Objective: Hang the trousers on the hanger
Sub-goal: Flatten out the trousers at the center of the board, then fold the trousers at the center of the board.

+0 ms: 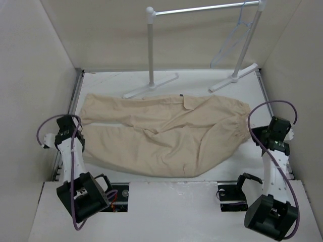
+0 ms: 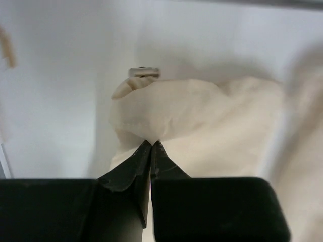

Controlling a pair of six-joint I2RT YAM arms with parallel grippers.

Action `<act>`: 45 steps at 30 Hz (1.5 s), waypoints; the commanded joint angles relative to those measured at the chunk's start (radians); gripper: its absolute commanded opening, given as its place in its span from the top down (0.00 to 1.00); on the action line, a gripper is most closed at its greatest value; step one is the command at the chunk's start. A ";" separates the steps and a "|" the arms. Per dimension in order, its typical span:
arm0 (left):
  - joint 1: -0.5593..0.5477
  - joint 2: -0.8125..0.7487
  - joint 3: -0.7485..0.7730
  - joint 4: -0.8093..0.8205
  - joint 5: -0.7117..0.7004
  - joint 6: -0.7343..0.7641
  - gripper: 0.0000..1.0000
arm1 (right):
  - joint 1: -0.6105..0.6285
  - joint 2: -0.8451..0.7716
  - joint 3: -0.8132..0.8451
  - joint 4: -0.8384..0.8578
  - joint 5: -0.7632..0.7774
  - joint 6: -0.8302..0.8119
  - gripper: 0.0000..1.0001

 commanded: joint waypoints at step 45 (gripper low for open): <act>-0.157 -0.132 0.268 -0.228 -0.286 0.145 1.00 | 0.165 -0.196 0.014 -0.343 0.122 -0.028 1.00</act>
